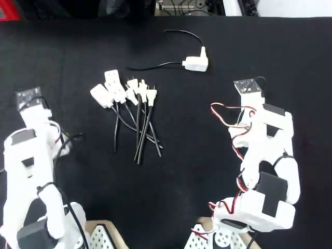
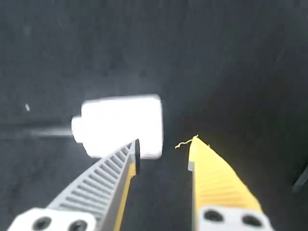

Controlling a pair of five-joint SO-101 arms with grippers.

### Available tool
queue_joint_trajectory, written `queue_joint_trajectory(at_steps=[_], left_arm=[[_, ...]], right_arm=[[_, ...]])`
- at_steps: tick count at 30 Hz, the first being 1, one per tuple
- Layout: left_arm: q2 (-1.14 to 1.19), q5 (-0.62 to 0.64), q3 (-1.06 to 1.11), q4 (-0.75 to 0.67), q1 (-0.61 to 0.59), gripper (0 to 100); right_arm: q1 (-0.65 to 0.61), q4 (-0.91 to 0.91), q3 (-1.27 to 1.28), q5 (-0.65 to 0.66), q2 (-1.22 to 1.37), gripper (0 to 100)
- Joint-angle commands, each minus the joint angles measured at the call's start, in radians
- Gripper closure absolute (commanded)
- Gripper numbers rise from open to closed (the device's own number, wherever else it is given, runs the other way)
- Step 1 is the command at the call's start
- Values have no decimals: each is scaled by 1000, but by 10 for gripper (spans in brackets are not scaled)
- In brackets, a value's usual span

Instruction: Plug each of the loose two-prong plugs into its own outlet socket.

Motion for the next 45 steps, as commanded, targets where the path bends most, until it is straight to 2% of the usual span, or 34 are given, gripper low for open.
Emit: queue_joint_trajectory(at_steps=[1,6,8,11,15,18,21,23,26,29,31,35,38,41,45], left_arm=[[0,52,-145,-20,15,816],[-8,41,-225,6,-61,816],[-9,-40,-259,109,-82,816],[-8,-308,-298,298,-84,816],[-8,-779,-311,413,-116,812],[-8,-1039,-338,405,-165,811],[2,-1200,-318,262,-173,810],[-2,-1249,-260,157,-154,791],[2,-1292,-193,49,-110,673],[3,-1347,-143,-15,-93,548],[3,-1369,-131,-28,-91,522],[5,-1387,-110,-81,-91,588],[6,-1387,-62,-158,-91,699],[54,-1389,-18,-176,-88,814],[164,-1389,-31,-173,-90,843]], right_arm=[[15,-11,-8,11,-47,986],[17,-11,-5,11,-47,986],[17,-11,-5,11,-47,986],[17,-11,-5,11,-47,986],[15,-11,-8,11,-47,986],[9,-11,-10,11,-47,986],[8,-11,-10,9,-50,986],[8,-11,-10,9,-50,986],[11,-11,-10,9,-47,986],[12,-11,-10,9,-51,986],[12,-11,-10,9,-53,986],[8,-12,-12,9,-53,986],[9,-28,-8,9,-53,986],[14,-34,-7,9,-47,986],[11,-34,-7,9,-47,986]])
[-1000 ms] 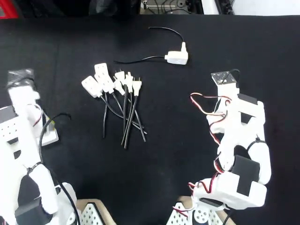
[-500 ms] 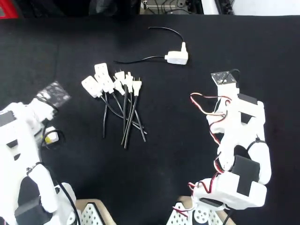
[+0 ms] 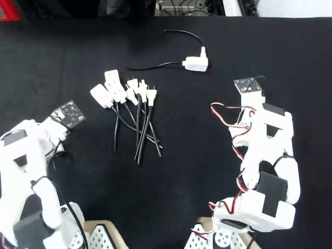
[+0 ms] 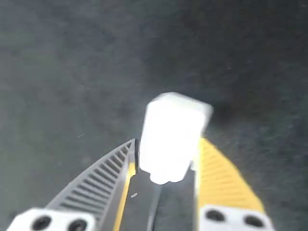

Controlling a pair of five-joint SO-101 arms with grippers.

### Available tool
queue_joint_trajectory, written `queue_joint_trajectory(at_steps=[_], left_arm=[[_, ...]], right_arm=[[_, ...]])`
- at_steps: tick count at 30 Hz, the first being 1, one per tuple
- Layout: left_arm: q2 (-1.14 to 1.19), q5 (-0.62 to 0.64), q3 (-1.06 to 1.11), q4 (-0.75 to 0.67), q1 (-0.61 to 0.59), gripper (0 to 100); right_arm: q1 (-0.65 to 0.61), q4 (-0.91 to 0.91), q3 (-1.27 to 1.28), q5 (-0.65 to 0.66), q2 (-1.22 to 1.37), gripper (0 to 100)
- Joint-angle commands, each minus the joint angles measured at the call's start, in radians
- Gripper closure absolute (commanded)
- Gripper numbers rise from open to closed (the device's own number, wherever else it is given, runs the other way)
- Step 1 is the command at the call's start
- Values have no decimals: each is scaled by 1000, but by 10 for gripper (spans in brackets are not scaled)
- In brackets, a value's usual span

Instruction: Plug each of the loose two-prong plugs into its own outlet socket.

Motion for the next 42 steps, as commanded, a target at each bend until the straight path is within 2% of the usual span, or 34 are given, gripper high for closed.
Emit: queue_joint_trajectory(at_steps=[1,5,10,14,16,22,27,29,34,42], left_arm=[[104,-38,-35,-15,-4,843],[192,-29,-94,-2,-21,847],[163,-28,-285,341,-31,849],[129,-26,-371,516,16,938],[126,9,-372,502,36,965],[135,74,-371,454,38,853],[258,83,-302,207,19,830],[344,84,-311,172,2,829],[516,91,-443,204,-35,830],[661,86,-668,368,-48,830]], right_arm=[[11,-11,-7,9,-47,986],[15,-11,-7,9,-47,986],[12,-11,-10,9,-47,986],[9,-11,-10,9,-47,986],[11,-11,-10,9,-47,986],[17,-11,-5,11,-47,986],[17,-11,-5,11,-47,986],[17,-11,-4,11,-45,986],[17,-11,-4,11,-45,986],[17,-11,-7,11,-45,986]])
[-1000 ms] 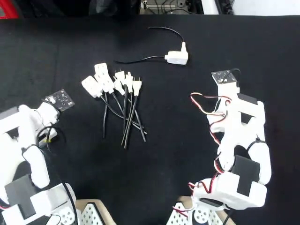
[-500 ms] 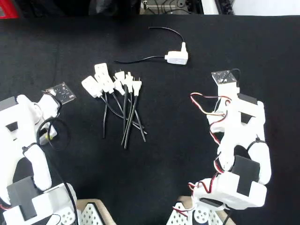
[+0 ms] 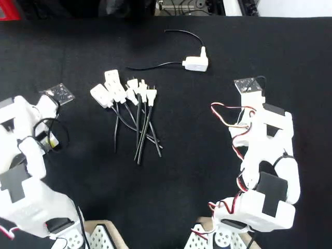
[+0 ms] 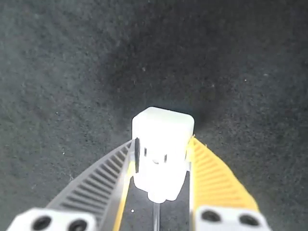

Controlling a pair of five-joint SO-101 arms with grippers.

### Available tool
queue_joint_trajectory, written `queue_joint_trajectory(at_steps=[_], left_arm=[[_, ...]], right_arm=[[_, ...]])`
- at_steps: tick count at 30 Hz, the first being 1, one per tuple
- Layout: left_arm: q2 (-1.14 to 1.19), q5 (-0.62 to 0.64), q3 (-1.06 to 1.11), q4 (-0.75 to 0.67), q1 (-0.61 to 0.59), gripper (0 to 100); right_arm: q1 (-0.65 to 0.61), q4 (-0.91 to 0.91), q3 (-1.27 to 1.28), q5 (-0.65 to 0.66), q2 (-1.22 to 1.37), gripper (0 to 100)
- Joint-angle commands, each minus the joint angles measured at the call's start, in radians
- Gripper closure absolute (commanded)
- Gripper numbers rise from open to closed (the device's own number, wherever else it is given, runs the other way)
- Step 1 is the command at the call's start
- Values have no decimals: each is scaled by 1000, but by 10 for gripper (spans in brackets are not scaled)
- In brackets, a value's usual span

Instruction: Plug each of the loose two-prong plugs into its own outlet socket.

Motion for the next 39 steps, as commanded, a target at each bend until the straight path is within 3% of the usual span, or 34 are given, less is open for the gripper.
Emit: queue_joint_trajectory(at_steps=[1,15,22,26,29,36,39], left_arm=[[74,8,-117,43,-27,830],[311,9,-305,115,-54,826],[269,29,-311,137,-79,830],[170,72,-314,265,-62,860],[69,149,-305,356,-19,973],[-163,301,-77,388,171,970],[-258,381,45,284,271,970]], right_arm=[[17,-11,-7,11,-45,986],[17,-11,-7,11,-45,986],[15,-11,-8,11,-45,986],[15,-12,-8,11,-45,986],[15,-12,-10,11,-45,986],[11,-12,-10,9,-45,986],[11,-12,-10,9,-45,986]])
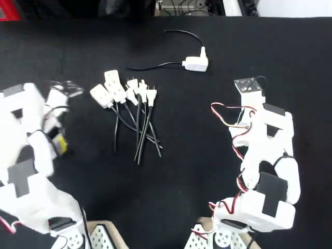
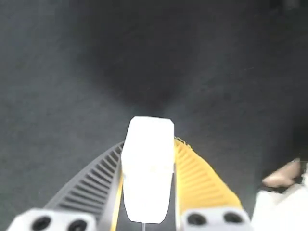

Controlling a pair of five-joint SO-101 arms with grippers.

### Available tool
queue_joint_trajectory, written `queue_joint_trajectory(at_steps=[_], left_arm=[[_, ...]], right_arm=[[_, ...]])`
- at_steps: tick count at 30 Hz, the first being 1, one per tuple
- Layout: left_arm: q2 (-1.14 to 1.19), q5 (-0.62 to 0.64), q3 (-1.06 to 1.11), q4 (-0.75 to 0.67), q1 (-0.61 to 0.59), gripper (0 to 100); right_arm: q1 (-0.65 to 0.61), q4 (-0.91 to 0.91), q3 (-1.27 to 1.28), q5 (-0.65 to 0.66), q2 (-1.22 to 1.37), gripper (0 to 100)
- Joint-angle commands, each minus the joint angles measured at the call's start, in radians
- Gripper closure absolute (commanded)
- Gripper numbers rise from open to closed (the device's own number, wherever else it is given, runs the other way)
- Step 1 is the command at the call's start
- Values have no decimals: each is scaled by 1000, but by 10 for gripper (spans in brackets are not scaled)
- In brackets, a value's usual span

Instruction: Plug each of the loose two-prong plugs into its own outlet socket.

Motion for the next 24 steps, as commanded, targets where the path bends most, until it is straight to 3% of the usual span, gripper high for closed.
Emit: queue_joint_trajectory(at_steps=[1,6,10,17,24], left_arm=[[-172,129,168,-147,157,970],[-180,229,361,-373,329,967],[-180,235,400,-399,403,948],[-187,230,398,-407,403,795],[-190,158,288,-399,312,787]], right_arm=[[11,-12,-8,9,-45,986],[15,-12,-5,9,-45,986],[15,-11,-5,9,-45,986],[12,-11,-5,8,-45,986],[17,-11,-5,9,-45,986]])
